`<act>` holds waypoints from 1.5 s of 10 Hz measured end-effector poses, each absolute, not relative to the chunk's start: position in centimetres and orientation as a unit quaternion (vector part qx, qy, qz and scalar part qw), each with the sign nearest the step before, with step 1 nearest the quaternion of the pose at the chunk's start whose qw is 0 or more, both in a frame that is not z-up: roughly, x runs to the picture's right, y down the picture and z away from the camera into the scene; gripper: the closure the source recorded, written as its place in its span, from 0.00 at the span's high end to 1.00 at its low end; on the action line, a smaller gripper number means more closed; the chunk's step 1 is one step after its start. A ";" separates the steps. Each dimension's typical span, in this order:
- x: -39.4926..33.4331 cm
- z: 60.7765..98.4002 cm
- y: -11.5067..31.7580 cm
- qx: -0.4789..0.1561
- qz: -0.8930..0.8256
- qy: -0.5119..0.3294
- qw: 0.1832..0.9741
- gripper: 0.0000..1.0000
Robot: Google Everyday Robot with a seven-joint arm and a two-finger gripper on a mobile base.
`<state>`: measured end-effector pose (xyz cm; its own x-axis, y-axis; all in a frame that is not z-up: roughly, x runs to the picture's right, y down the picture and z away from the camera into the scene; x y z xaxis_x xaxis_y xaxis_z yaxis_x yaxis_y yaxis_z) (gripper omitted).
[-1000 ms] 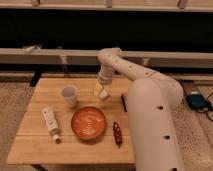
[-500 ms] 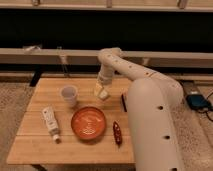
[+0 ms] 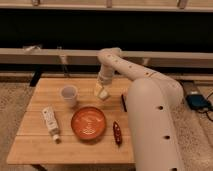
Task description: Place the pepper on the white sponge
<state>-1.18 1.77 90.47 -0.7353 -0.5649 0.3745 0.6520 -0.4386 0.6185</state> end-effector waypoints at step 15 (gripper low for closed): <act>2.5 88.3 4.9 -0.085 -0.847 -0.360 0.382 0.80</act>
